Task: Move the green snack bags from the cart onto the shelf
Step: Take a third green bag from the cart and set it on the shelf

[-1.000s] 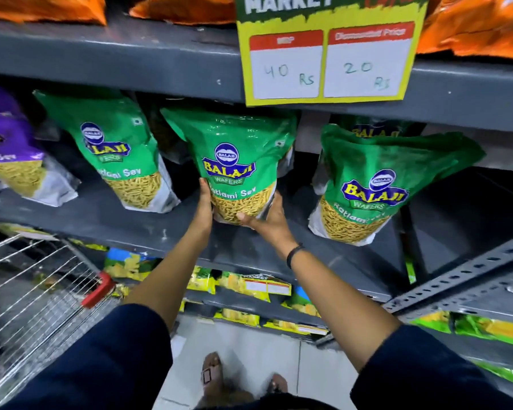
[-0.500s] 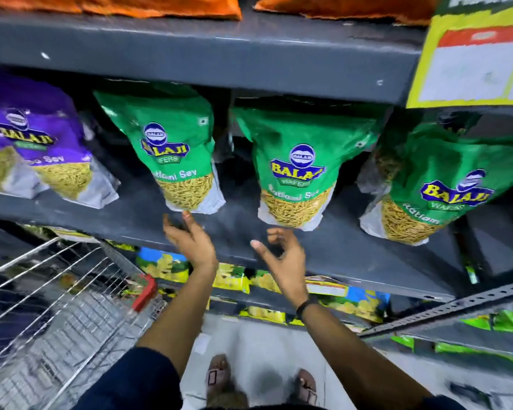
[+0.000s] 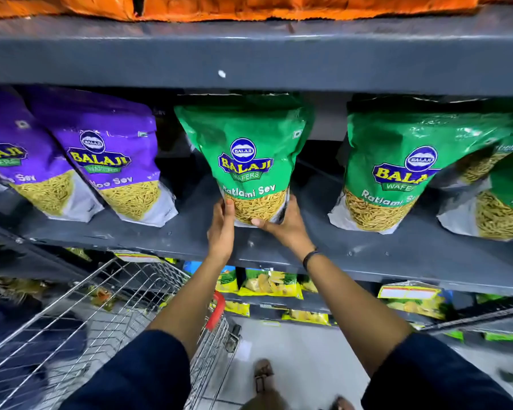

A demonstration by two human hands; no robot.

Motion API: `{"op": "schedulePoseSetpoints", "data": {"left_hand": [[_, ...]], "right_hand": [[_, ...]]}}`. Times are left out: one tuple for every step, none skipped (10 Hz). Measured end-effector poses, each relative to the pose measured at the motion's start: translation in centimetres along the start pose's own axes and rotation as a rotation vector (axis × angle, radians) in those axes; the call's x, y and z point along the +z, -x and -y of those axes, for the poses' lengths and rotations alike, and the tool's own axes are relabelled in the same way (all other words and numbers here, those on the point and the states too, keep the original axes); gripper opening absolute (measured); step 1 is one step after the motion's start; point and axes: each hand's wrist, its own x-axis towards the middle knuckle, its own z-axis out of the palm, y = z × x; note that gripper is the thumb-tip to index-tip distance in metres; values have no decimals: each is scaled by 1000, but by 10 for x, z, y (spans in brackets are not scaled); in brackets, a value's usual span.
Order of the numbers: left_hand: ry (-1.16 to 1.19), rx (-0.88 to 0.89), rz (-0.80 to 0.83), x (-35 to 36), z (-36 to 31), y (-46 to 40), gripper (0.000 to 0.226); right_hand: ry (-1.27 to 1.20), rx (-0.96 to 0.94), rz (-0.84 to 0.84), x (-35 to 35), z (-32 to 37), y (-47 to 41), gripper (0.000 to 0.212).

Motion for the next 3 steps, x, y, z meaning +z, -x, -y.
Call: {"op": "schedulePoseSetpoints", "data": {"left_hand": [[16, 17, -23, -4, 2, 7, 79], [27, -14, -64, -4, 4, 6, 70], [48, 20, -151, -2, 10, 19, 71]], "right_hand": [[-7, -2, -11, 4, 4, 8, 101], [-6, 13, 46, -5, 12, 18, 113], [-39, 24, 21, -15, 6, 33, 114]]}}
